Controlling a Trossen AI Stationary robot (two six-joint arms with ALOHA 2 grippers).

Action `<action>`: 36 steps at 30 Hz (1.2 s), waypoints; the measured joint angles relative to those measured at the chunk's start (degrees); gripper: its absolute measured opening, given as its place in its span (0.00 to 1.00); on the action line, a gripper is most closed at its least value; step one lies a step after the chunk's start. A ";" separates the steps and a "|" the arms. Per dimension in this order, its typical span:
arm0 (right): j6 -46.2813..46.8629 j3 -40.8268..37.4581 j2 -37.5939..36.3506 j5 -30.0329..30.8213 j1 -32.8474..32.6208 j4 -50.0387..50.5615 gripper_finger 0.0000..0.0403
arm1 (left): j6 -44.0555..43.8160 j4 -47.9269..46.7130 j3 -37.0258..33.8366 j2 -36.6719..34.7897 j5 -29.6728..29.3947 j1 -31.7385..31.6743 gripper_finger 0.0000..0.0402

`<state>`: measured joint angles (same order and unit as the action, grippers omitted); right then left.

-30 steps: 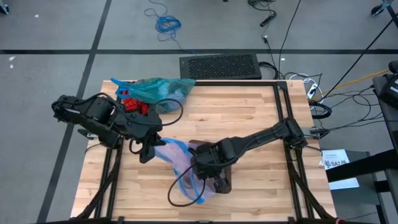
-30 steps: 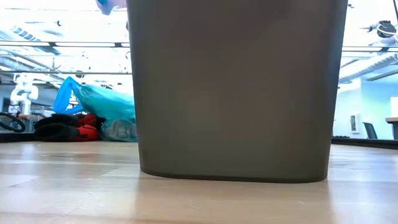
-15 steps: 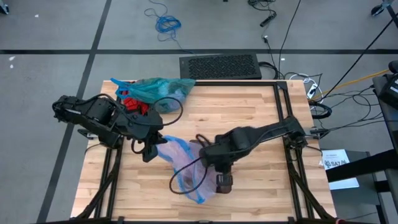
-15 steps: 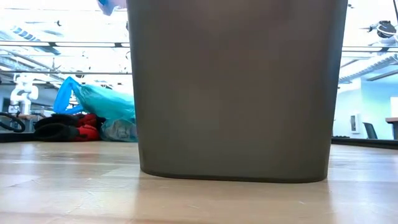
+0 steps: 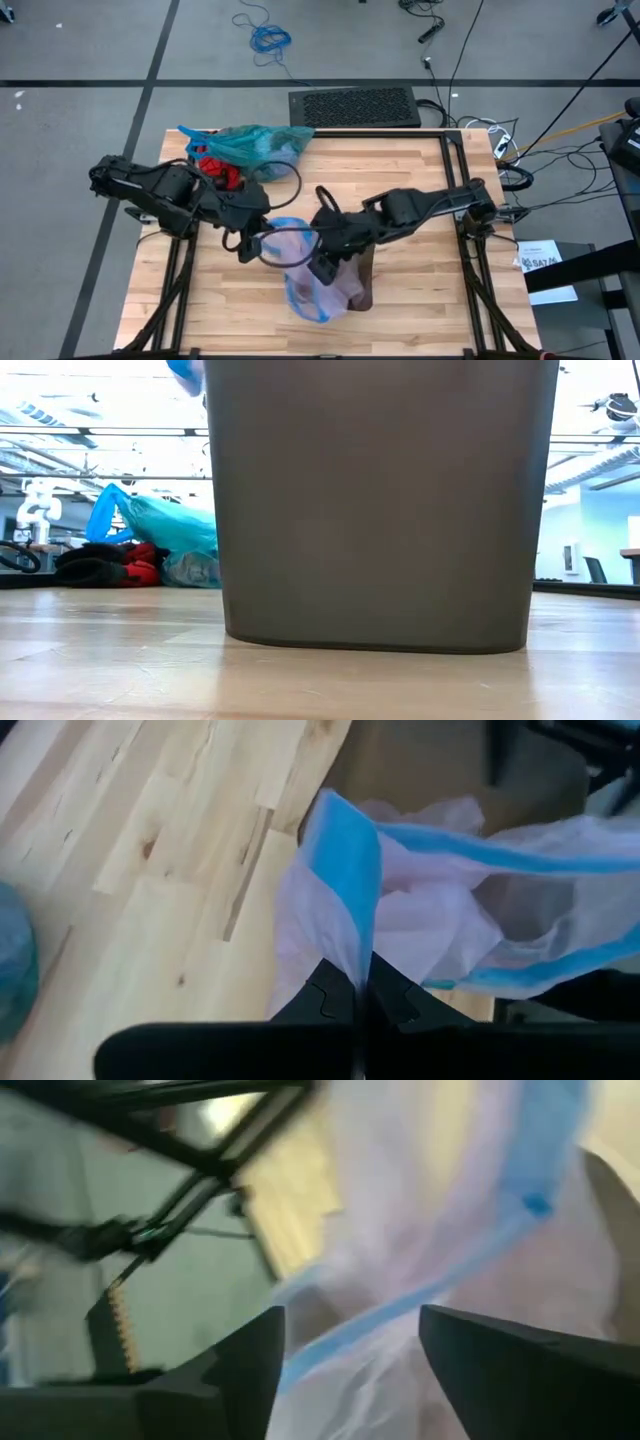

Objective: Place trash/remove bag and relplace
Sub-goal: Insert the new pink trash bag into the black trash bin

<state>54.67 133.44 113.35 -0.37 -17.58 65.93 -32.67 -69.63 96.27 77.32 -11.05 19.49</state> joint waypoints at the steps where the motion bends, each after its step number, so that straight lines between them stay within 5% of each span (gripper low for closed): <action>1: 2.02 -0.15 0.43 1.21 -0.14 0.92 0.56 | 0.02 -0.11 -0.37 0.02 0.07 0.00 0.00; 12: 18.27 -0.19 6.00 10.96 -3.38 0.02 0.57 | 3.46 0.24 -1.18 0.00 0.28 0.00 0.00; 15: 21.14 -0.15 7.24 12.45 -4.50 1.46 0.45 | 3.59 0.19 -1.18 0.00 0.31 0.00 0.00; 21: 26.18 -0.20 6.36 17.27 -7.31 5.48 0.04 | 3.28 1.08 -1.18 0.00 0.31 0.15 0.00; 31: 46.11 -0.12 0.50 19.06 -13.49 23.81 0.00 | 4.96 16.72 -3.75 0.33 4.41 -0.24 0.00; 36: 50.90 -0.54 -0.12 19.29 -15.81 24.02 0.00 | 4.54 21.12 -7.96 0.34 7.34 -2.09 0.00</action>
<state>105.57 132.90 113.23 18.92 -33.39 89.95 -28.13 -48.51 88.32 77.65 -3.72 17.40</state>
